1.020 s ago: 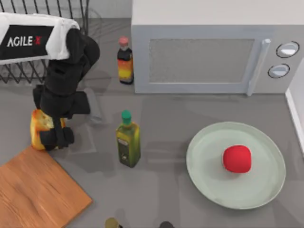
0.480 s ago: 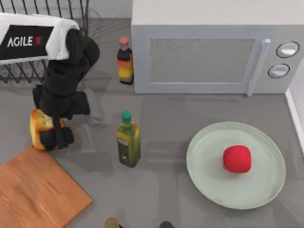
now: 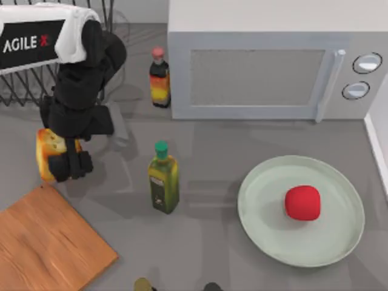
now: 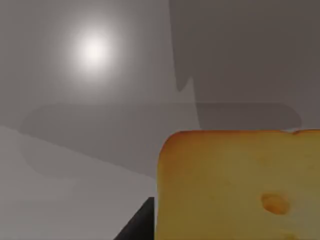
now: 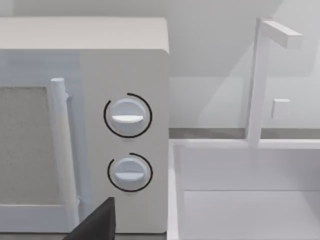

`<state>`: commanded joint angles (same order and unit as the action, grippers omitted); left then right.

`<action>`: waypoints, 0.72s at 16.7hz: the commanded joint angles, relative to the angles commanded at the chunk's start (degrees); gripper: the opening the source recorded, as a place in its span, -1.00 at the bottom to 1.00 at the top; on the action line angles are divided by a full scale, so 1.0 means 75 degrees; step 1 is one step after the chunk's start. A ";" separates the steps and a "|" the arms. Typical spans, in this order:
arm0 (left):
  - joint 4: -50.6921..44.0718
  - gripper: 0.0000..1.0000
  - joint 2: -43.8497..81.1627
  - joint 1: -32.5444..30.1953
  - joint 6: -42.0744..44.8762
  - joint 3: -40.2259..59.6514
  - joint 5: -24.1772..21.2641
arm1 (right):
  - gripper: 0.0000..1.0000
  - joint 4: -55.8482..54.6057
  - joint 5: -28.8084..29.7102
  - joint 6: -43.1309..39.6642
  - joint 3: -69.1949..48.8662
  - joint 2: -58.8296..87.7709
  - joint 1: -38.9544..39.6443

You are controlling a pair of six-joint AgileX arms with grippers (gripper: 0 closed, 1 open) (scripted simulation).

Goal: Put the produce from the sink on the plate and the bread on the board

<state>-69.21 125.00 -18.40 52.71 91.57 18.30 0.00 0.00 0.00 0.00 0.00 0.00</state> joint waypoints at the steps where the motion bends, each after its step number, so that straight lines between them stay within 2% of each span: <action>1: -0.0340 -1.00 -0.0076 -0.0001 -0.0006 0.0219 -0.0001 | 1.00 0.0000 0.0000 0.0000 0.0000 0.0000 0.0000; 6: -0.1980 -1.00 -0.0498 -0.0007 -0.0026 0.1270 -0.0003 | 1.00 0.0000 0.0000 0.0000 0.0000 0.0000 0.0000; 12: -0.2094 -1.00 -0.0576 0.0006 -0.0030 0.1377 -0.0004 | 1.00 0.0000 0.0000 0.0000 0.0000 0.0000 0.0000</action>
<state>-84.92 120.68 -18.36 52.48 101.89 18.28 0.00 0.00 0.00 0.00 0.00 0.00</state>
